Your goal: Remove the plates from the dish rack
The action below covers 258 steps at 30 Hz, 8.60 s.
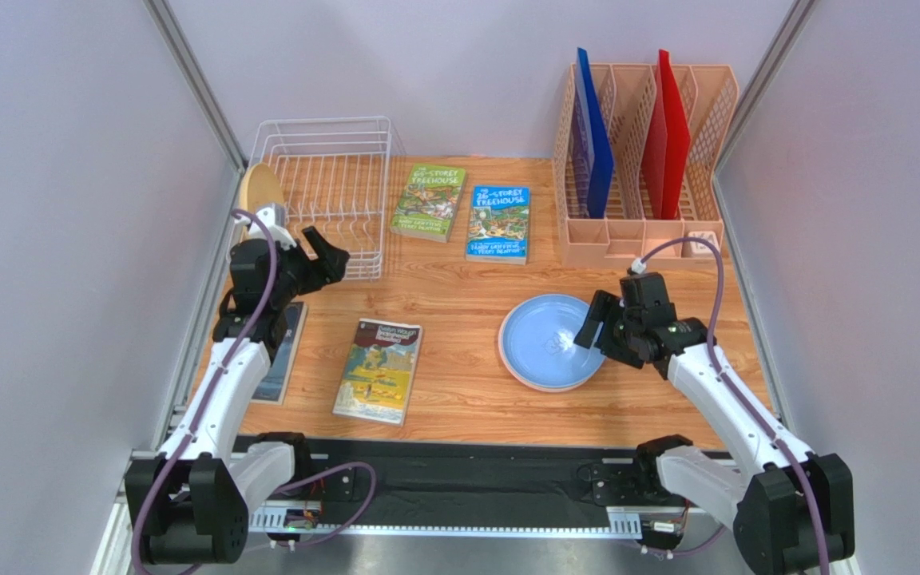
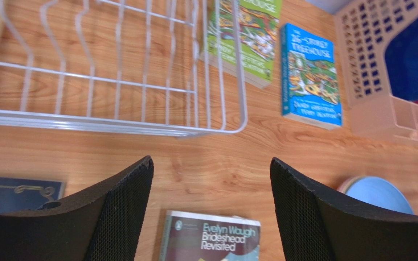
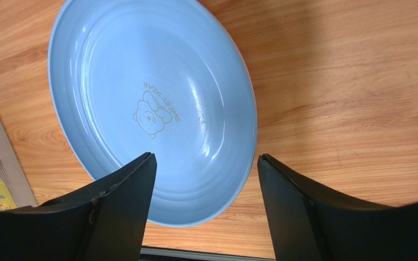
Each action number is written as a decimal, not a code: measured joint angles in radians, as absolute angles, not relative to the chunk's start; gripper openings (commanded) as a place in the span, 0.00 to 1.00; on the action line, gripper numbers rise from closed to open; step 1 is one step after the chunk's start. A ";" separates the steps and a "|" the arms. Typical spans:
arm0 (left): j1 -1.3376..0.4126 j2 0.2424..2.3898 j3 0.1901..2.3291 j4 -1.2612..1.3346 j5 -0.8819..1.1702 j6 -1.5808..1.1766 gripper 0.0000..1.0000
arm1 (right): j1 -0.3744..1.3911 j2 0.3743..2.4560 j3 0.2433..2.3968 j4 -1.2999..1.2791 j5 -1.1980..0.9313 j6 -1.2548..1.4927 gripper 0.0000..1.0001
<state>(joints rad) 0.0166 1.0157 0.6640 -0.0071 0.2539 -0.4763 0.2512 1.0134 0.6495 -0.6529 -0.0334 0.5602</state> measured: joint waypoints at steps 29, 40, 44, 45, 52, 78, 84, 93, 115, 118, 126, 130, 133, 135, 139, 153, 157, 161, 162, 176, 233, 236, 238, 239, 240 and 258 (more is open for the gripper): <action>0.163 1.563 1.148 0.131 -0.499 -0.109 0.72 | 0.252 1.511 1.042 -0.564 -0.021 0.501 0.74; 0.186 1.726 1.217 0.147 -0.426 -0.110 0.71 | 0.252 1.582 1.147 -0.568 -0.043 0.473 0.74; 0.186 1.720 1.180 0.175 -0.424 -0.123 0.75 | 0.252 1.582 1.147 -0.570 -0.046 0.469 0.74; 0.187 1.715 1.173 0.176 -0.423 -0.125 0.76 | 0.252 1.582 1.147 -0.571 -0.048 0.468 0.74; 0.190 1.600 1.135 0.164 -0.372 -0.130 0.79 | 0.252 1.581 1.147 -0.566 -0.073 0.465 0.75; 0.190 1.534 1.102 0.136 -0.026 -0.078 0.82 | 0.252 1.584 1.143 -0.546 -0.149 0.464 0.75; 0.186 1.571 1.102 0.127 0.000 -0.047 0.81 | 0.252 1.589 1.143 -0.539 -0.157 0.464 0.75; 0.169 1.604 1.102 0.098 -0.059 -0.015 0.45 | 0.252 1.607 1.143 -0.534 -0.168 0.463 0.70; -0.113 1.597 0.990 0.485 -0.805 0.417 0.00 | 0.256 1.607 1.138 -0.534 -0.175 0.462 0.71; -0.139 1.639 0.991 0.627 -0.905 0.520 0.00 | 0.262 1.606 1.138 -0.536 -0.168 0.459 0.71; -0.185 1.602 0.992 0.812 -1.137 0.724 0.00 | 0.311 1.462 1.119 -0.560 -0.144 0.447 0.72; -0.232 1.449 1.061 0.420 -1.078 0.494 0.00 | 0.334 1.343 1.073 -0.556 -0.143 0.448 0.73; -0.244 1.317 1.132 0.118 -0.917 0.263 0.00 | 0.342 1.266 1.023 -0.560 -0.144 0.449 0.73; -0.244 1.211 1.140 -0.029 -0.773 0.131 0.00 | 0.345 1.222 0.991 -0.562 -0.144 0.451 0.74; -0.242 1.059 1.106 -0.205 -0.451 -0.070 0.00 | 0.354 1.104 0.906 -0.544 -0.168 0.458 0.75; -0.288 0.941 0.530 -0.091 0.373 -0.640 0.00 | 0.519 0.913 0.685 -0.329 -0.225 0.535 0.75; -0.297 0.832 0.508 -0.034 0.413 -0.698 0.00 | 0.582 0.940 0.670 -0.289 -0.193 0.550 0.75; -0.305 0.774 0.508 -0.016 0.413 -0.714 0.00 | 0.645 0.974 0.668 -0.266 -0.155 0.554 0.75; -0.309 0.766 0.507 -0.021 0.406 -0.714 0.00 | 0.662 0.979 0.668 -0.266 -0.142 0.554 0.75; -0.322 0.724 0.456 -0.122 0.270 -0.702 0.00 | 0.705 0.852 0.663 -0.289 -0.009 0.580 0.75; -0.550 0.712 0.227 0.108 -0.072 -0.496 0.73 | 0.356 0.869 0.598 -0.659 0.163 0.647 0.49; -0.550 0.710 0.227 0.108 -0.074 -0.473 0.73 | 0.356 0.869 0.587 -0.647 0.154 0.654 0.66; -0.550 0.711 0.228 0.108 -0.073 -0.460 0.73 | 0.356 0.867 0.585 -0.646 0.150 0.656 0.68; -0.550 0.711 0.229 0.108 -0.073 -0.454 0.73 | 0.357 0.863 0.585 -0.646 0.150 0.656 0.71; -0.550 0.712 0.231 0.107 -0.073 -0.447 0.73 | 0.357 0.857 0.585 -0.647 0.152 0.655 0.71; -0.550 0.847 0.673 -0.083 -0.118 -0.232 0.72 | 0.357 0.627 0.716 -0.670 0.259 0.540 0.75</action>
